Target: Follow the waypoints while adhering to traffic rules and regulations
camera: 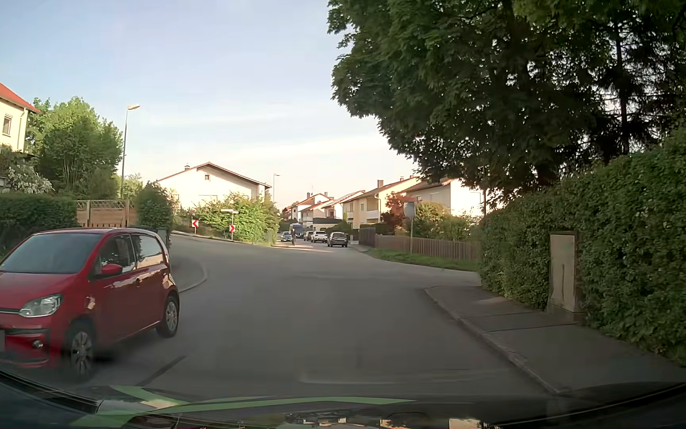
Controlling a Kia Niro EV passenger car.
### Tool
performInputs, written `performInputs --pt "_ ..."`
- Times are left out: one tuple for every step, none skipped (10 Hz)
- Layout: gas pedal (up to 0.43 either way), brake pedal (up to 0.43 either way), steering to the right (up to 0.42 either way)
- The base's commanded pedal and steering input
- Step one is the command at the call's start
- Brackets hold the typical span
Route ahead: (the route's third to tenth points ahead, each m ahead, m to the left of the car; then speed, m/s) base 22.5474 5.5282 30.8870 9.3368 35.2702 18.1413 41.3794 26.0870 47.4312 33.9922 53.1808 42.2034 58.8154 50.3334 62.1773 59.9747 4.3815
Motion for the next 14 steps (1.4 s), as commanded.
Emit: performInputs --pt "0.0 0.183 -0.018" --pt "0.0 0.189 -0.015" --pt "0.0 0.183 -0.012" --pt "0.0 0.146 -0.011" --pt "0.0 0.14 -0.011" --pt "0.0 0.146 -0.011" --pt "0.0 0.159 -0.012" --pt "0.0 0.177 -0.011" --pt "0.0 0.189 -0.01" --pt "0.0 0.195 -0.01" --pt "0.0 0.195 -0.009" --pt "0.0 0.195 -0.009" --pt "0.0 0.195 -0.009" --pt "0.0 0.195 -0.008"
